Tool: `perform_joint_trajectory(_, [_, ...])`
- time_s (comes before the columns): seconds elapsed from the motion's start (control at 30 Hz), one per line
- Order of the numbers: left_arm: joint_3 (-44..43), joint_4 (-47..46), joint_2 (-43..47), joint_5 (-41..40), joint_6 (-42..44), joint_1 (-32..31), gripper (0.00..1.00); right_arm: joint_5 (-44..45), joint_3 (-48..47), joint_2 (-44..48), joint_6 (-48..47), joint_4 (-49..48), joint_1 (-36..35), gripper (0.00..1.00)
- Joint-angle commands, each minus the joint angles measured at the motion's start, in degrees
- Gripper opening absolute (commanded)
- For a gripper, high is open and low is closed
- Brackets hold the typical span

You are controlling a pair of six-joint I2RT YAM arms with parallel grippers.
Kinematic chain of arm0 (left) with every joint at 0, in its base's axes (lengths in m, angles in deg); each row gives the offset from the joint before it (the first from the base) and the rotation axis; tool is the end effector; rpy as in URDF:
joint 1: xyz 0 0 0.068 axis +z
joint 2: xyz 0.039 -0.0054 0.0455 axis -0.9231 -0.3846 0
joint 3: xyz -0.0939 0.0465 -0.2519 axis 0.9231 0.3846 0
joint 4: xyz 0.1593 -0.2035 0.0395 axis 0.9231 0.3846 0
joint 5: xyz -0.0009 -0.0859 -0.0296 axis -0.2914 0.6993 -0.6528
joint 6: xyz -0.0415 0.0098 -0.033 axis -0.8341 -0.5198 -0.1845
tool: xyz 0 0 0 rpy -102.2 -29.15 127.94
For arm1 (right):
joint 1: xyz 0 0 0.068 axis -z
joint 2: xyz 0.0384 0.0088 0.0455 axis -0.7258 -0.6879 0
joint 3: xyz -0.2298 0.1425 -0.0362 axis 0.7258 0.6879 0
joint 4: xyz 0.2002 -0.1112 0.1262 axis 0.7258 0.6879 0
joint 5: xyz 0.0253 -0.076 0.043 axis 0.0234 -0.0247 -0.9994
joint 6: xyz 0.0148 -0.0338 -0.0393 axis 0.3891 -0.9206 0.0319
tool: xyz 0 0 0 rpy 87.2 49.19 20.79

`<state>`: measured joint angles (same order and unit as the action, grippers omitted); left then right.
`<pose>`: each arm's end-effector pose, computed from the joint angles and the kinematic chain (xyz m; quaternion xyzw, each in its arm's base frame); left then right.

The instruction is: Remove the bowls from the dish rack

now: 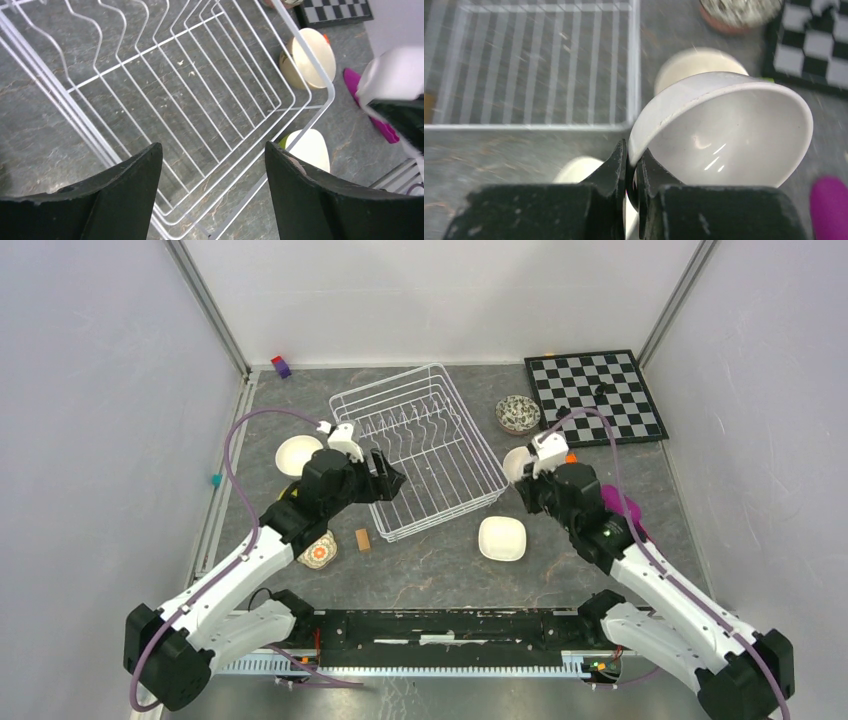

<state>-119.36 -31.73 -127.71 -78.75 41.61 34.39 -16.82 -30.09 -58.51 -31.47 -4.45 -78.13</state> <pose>0.1853 -0.1182 0.2852 0.0110 0.8472 -0.2582 0.4642 0.1769 0.1061 0.2836 -0.1472 0.8157 0.1668 0.5340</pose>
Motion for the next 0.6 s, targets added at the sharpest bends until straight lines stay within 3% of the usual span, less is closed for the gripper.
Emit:
perform_joint_trajectory(0.0, [1.36,-10.33,-0.88,3.71,1.85,-0.29,0.84,15.16,6.38,5.41,0.84,2.62,0.13,0.00])
perform_joint_trajectory(0.1, [2.84,-13.98,-1.87,4.88,1.44,-0.32,1.00,21.97,8.90,6.65,5.50,6.20,0.15,0.00])
perform_joint_trajectory(0.27, [6.23,-22.49,-3.64,7.10,1.80,-0.54,1.00,26.87,12.22,4.90,12.23,8.51,0.12,0.00])
perform_joint_trajectory(0.43, [10.89,-35.32,-7.10,6.76,1.66,-1.08,1.00,25.82,13.10,-0.47,12.47,6.15,0.13,0.00])
perform_joint_trajectory(0.57, [12.03,-44.25,-11.42,5.35,6.45,-3.59,1.00,24.85,11.82,-4.85,11.53,4.66,0.23,0.00])
